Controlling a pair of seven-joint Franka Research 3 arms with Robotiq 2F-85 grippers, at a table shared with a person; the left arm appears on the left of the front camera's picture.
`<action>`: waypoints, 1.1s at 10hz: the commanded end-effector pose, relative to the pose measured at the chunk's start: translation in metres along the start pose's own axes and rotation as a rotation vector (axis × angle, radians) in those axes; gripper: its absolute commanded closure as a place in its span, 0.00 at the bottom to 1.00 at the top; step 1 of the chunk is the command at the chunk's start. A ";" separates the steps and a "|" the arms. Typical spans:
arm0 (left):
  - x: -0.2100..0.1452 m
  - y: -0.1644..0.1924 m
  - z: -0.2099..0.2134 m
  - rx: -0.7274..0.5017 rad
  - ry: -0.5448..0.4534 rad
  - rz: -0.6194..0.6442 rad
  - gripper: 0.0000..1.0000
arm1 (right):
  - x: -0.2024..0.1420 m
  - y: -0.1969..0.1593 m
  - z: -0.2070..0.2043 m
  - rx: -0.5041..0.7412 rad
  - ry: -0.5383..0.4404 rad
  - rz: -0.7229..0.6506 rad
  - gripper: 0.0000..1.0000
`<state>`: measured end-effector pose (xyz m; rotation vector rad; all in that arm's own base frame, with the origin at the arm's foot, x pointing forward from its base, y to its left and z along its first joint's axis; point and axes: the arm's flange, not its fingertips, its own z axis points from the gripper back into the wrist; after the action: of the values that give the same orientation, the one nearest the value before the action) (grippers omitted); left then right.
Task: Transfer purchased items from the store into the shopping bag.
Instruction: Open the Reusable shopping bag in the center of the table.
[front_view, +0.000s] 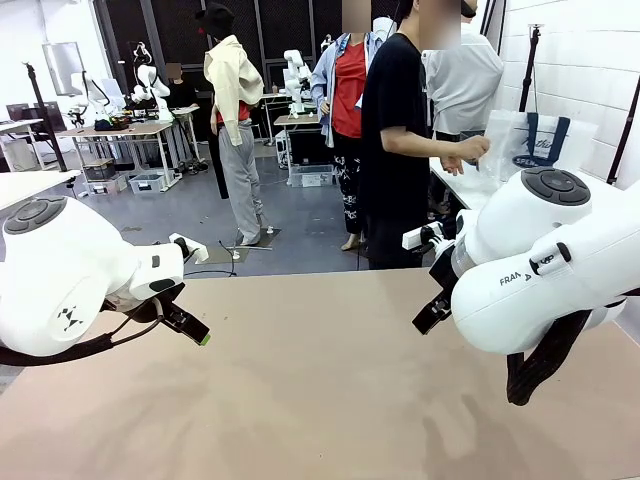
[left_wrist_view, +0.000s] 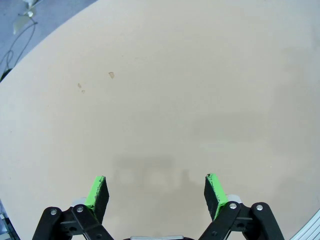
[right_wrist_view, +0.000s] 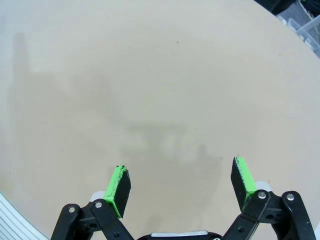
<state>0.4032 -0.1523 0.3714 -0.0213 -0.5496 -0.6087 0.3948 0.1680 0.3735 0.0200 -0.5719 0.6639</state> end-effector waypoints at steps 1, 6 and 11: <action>0.000 0.001 0.000 0.000 0.000 0.002 0.00 | 0.000 0.000 0.000 0.000 0.000 -0.001 0.00; 0.000 0.001 0.000 0.000 0.000 0.002 0.00 | 0.000 0.000 0.000 0.000 0.000 -0.001 0.00; 0.000 0.001 0.000 0.000 0.000 0.002 0.00 | 0.000 0.000 0.000 0.000 0.000 -0.001 0.00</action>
<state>0.4032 -0.1522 0.3714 -0.0212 -0.5496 -0.6086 0.3948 0.1680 0.3735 0.0200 -0.5719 0.6639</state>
